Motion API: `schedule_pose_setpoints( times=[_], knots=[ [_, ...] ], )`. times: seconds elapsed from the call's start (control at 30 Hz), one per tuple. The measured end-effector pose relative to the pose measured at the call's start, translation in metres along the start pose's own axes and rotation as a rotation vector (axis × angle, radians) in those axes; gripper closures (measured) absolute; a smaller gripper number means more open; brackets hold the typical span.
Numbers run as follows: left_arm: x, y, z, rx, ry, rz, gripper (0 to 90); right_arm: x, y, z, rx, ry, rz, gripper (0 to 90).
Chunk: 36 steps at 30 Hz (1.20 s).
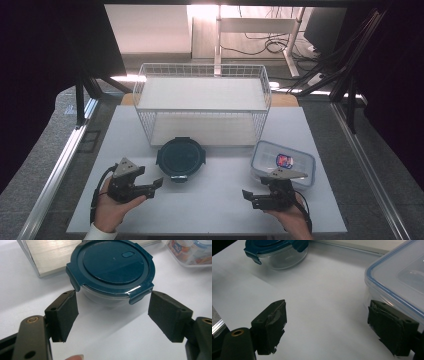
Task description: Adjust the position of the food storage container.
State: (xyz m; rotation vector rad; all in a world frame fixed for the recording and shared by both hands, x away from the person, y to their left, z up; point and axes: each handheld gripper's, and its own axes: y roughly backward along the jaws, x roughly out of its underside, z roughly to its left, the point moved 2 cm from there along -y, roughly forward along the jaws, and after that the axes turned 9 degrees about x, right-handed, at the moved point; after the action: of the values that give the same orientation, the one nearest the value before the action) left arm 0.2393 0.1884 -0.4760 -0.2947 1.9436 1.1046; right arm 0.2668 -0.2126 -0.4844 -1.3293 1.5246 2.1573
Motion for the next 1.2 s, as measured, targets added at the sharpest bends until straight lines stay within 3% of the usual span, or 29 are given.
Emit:
schedule_pose_setpoints(
  times=[0.53,0.73,1.2],
  knots=[
    [0.005,-0.003,0.003,-0.012,0.005,0.03,22.3,-0.004,0.005,-0.004,0.003,0.01,-0.01,22.0],
    [0.003,-0.003,0.002,0.0,-0.002,0.029,24.8,-0.007,0.008,0.0,-0.011,0.013,-0.015,23.3],
    [0.0,-0.001,0.001,0.024,0.0,0.021,21.1,-0.014,0.011,-0.001,-0.035,0.013,-0.019,26.4]
  ],
)
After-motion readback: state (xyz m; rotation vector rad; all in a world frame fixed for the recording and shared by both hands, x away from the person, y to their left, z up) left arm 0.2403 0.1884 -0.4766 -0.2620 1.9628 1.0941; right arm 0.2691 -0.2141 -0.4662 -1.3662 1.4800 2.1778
